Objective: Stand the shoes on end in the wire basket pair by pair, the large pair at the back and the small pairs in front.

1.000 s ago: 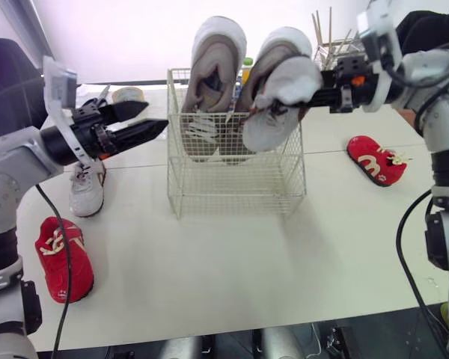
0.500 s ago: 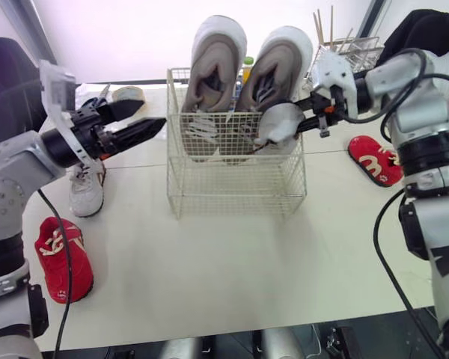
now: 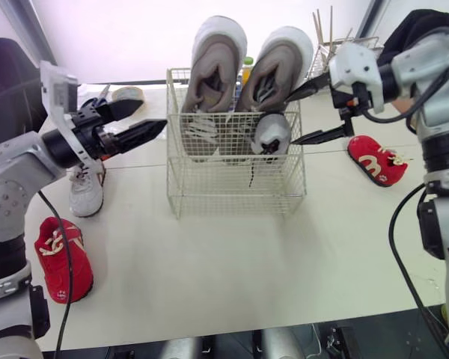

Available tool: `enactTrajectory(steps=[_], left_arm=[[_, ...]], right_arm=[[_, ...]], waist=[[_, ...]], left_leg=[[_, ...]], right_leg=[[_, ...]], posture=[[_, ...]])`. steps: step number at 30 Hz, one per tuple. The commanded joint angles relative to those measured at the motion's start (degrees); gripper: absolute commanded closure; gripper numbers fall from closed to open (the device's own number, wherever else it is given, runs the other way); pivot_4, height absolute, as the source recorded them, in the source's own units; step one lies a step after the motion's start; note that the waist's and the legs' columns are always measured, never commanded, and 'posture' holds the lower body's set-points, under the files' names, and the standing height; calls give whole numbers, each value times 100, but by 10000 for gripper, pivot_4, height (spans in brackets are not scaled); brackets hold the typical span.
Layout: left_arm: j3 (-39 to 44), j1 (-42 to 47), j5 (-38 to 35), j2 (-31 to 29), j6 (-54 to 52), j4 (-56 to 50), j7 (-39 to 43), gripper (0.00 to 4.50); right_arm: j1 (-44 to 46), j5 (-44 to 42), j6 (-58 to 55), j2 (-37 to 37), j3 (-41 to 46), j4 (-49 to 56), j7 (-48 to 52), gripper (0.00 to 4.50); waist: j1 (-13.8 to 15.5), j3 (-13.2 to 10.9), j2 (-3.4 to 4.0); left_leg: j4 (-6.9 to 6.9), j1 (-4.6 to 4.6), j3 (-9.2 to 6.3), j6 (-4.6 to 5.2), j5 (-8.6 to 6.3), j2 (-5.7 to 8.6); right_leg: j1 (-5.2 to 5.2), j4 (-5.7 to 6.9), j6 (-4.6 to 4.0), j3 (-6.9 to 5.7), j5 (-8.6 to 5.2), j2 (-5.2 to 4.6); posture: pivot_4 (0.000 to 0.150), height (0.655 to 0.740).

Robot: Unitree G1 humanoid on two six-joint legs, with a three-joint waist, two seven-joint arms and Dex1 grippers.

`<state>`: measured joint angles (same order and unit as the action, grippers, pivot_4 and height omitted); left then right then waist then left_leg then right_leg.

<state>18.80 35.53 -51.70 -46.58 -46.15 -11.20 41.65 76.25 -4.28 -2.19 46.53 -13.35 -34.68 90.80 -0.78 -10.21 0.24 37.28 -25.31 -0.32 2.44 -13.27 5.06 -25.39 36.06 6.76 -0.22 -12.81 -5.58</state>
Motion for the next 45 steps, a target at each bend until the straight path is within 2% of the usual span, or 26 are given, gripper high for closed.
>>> enactTrajectory(steps=[1, 3, 6, 9, 12, 15, 20, 25, 31, 38, 41, 45], left_arm=[[167, -5, 476, -237, 298, 186, -165, 0], [179, -22, 847, -386, 361, 412, -393, 0], [159, 82, 1569, -694, 400, 1092, -956, 0], [39, 106, 2115, -1080, 343, 1754, -1131, 0], [-154, 226, 2608, -1487, 402, 2766, -1027, 0], [-449, 558, 2986, -1617, 652, 3878, -744, 0], [-860, 1251, 3527, -1379, 1410, 5670, -243, 0], [-1052, 1938, 3940, -1042, 1980, 7006, 42, 0], [-1205, 2208, 4395, -610, 2552, 8003, 19, 0], [-1106, 2258, 4600, -280, 2690, 8472, -341, 0], [-1034, 2243, 4636, -138, 2699, 8575, -574, 8713], [-922, 2299, 4613, -88, 2662, 8592, -588, 28671]], right_arm=[[359, -318, -331, 220, 531, 442, -61, 404], [368, -738, -855, 226, 798, 844, 6, 404], [-20, -1631, -1944, 87, 1069, 2106, 61, 404], [-337, -2209, -2678, -77, 1199, 3020, -152, 404], [-622, -2567, -3073, -266, 1201, 3680, -392, 404], [-748, -2682, -3186, -389, 1181, 3901, -575, 404], [-768, -2765, -3221, -437, 1139, 3961, -705, 404], [-760, -2828, -3308, -398, 1103, 4031, -757, 404], [-770, -2891, -3496, -269, 1101, 4215, -856, 404], [-794, -2907, -3557, -189, 1096, 4309, -958, 404], [-809, -2882, -3557, -178, 1093, 4330, -1010, 0], [-818, -2890, -3570, -153, 1107, 4356, -1045, 0]], waist=[[1, 0, 0], [6, -1, 2], [-4, -1, 2], [-10, 1, -2], [1, 1, -2], [48, 2, -4], [136, 8, -16], [145, 8, -30], [119, 8, -33], [105, 8, -34], [134, 8, -35], [132, 9, -36]], left_leg=[[0, 0, 0, -1, 0, 0], [-2, 0, 0, -1, 1, 0], [-9, 1, -1, 1, 2, -2], [-14, 3, -2, 8, 6, -5], [-10, 3, -1, 7, 3, -3], [-6, 2, -1, 9, 4, 0], [5, 1, -1, 8, 3, 3], [10, -2, -1, 39, -9, 3], [11, -3, 1, 42, -7, 2], [11, -3, 1, 48, -10, 1], [15, -3, 1, 49, -11, 1], [21, -3, 1, 49, -11, 1]], right_leg=[[0, 0, 0, 0, 0, 0], [-2, 1, 0, 0, 0, 0], [-6, 4, 0, 0, 0, 0], [-7, 6, 0, 0, 0, 2], [-5, 7, 0, 1, 0, -1], [-4, 10, 0, -1, 0, -2], [1, 8, 1, -4, 1, -5], [0, 11, 1, -10, 1, -3], [-4, 16, 1, -9, 1, -4], [-5, 18, 1, -6, 1, -6], [-3, 20, 1, -6, 1, -8], [-2, 23, 1, -6, 2, -8]], posture=[[1500, 7400], [1500, 7400], [1500, 7400], [1500, 7400], [1500, 7400], [1500, 7400], [1500, 7400], [1500, 7400], [1500, 7400], [1500, 7400], [1500, 7400], [1500, 7400]])
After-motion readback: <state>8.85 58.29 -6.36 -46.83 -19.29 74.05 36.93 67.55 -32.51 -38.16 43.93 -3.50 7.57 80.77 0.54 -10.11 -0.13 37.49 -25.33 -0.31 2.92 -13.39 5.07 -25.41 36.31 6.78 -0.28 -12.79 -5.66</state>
